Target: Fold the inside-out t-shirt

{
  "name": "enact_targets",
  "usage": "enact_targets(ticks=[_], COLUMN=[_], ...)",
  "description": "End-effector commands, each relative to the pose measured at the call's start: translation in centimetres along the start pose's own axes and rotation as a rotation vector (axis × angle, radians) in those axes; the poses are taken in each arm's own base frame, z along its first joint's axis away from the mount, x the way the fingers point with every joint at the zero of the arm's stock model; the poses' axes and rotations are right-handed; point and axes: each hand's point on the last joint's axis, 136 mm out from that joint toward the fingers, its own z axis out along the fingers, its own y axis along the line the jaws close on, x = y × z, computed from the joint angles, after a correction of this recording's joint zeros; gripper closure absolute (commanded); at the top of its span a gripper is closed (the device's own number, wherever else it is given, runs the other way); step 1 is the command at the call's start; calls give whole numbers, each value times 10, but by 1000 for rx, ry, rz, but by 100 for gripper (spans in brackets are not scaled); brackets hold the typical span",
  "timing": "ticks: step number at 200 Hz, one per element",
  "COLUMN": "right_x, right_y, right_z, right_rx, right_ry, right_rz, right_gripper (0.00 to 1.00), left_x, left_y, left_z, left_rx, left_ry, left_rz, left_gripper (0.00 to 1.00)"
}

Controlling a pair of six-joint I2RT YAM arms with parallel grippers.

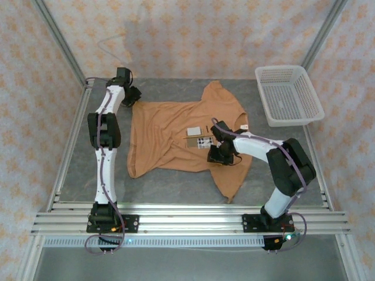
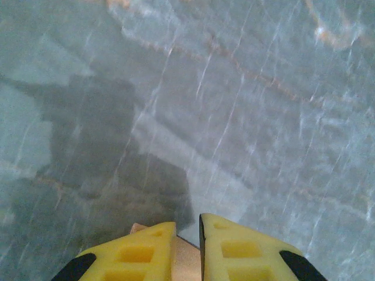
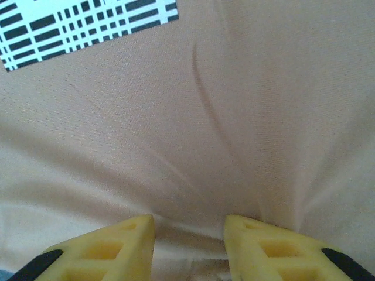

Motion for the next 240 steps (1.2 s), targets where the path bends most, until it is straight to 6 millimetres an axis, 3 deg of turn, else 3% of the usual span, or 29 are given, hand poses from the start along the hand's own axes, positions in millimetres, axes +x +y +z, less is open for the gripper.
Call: enact_targets(ticks=[1,19,42,58,99,139,208,240], right_x=[6,-1,-5,-7,-9,-10,-10,-12], right_y=[-27,-19,-13,-11,-8,-5,-4,-2], right_z=[-7,-12,-13,-13,-13,-13,-18,-23], right_rx=[145,124,105,102,92,83,75,59], right_ry=[35,17,17,16,16,22,20,11], right_rz=[-10,-18,-22,-24,-25,-27,-23,-19], right_gripper=[62,62,62,62,62,62,62,62], left_x=[-2,5,19,27,42,41,42,36], left_y=[-1,7,21,29,45,43,46,44], left_z=[-59,-78,-87,-89,-67,-48,-25,-33], left_rx=[-7,-4,-35,-40,-58,-38,-51,-69], left_ry=[-49,-58,-38,-41,1,10,33,25], left_rz=[58,74,95,94,83,69,49,62], left_gripper=[80,74,62,61,62,63,76,97])
